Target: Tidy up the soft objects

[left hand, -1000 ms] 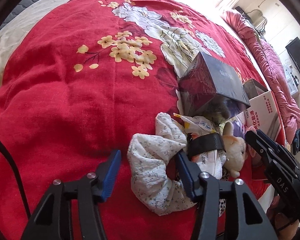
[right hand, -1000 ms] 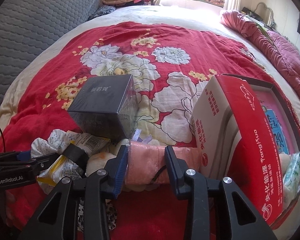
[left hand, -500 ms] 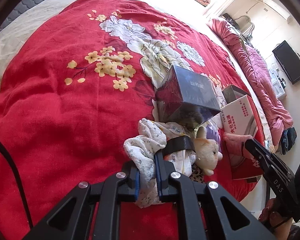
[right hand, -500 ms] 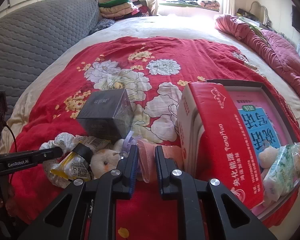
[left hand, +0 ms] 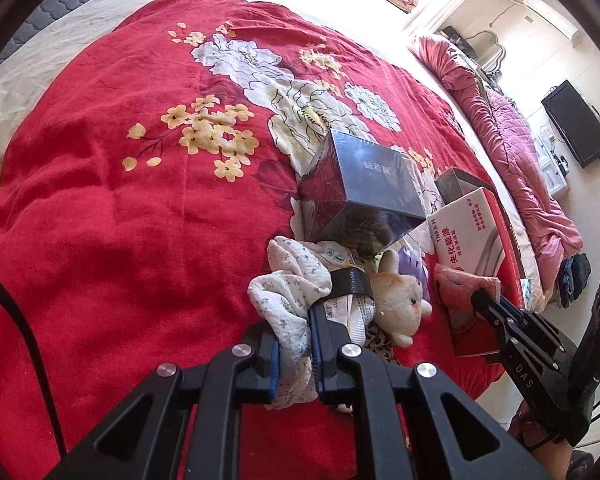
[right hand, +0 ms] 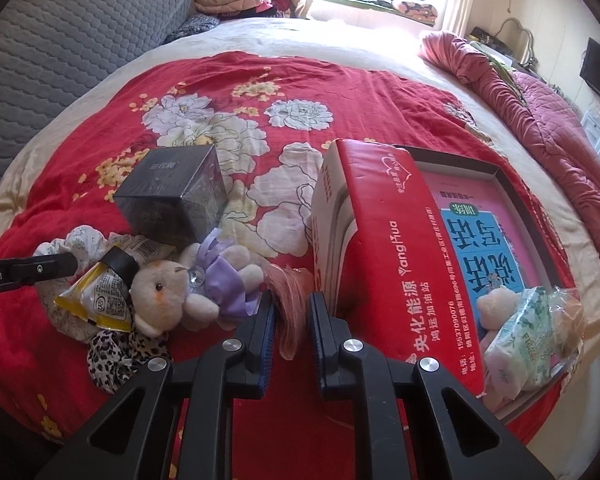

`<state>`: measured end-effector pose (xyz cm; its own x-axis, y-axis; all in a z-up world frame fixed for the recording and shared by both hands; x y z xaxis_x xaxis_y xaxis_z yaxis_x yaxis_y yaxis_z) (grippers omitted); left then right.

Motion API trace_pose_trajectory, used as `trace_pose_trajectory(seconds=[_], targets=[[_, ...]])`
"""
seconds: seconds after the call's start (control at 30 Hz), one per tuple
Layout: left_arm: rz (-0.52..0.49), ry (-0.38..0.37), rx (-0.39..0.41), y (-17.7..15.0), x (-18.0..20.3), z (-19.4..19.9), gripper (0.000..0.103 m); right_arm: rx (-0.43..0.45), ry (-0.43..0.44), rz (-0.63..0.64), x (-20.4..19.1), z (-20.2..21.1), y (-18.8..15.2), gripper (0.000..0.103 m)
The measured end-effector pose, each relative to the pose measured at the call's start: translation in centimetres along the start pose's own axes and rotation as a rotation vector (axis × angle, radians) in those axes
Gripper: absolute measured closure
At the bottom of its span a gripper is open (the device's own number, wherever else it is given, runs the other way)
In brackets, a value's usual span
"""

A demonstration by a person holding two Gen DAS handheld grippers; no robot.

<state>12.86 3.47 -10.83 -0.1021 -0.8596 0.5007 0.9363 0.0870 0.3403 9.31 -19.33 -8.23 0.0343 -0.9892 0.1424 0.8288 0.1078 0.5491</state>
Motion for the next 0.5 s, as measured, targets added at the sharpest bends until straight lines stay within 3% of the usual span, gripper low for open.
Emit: trace_pose_trajectory(seconds=[0.3,0.5], targets=[[-0.036,0.005,0.038,0.3,1.3,1.7,0.093,0.034,0.141,-0.159,2.4,2.1,0.5,0.094],[-0.069,0.000,0.067,0.9,3.3,3.8,0.093,0.087,0.173,-0.215,4.2,4.7,1.5,0.094]])
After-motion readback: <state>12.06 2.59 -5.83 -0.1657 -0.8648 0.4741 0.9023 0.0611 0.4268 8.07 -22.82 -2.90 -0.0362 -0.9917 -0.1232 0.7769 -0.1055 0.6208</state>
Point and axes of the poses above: each gripper's, at about its wrist camera, not at the fingertips, and z roughly against the way its jaws point, x to its right, y to its top, the point moved 4 cm from there along -z, roughly the way its jaws point, and after that the axes turned 6 degrees about -y, right-handed, at the moved point
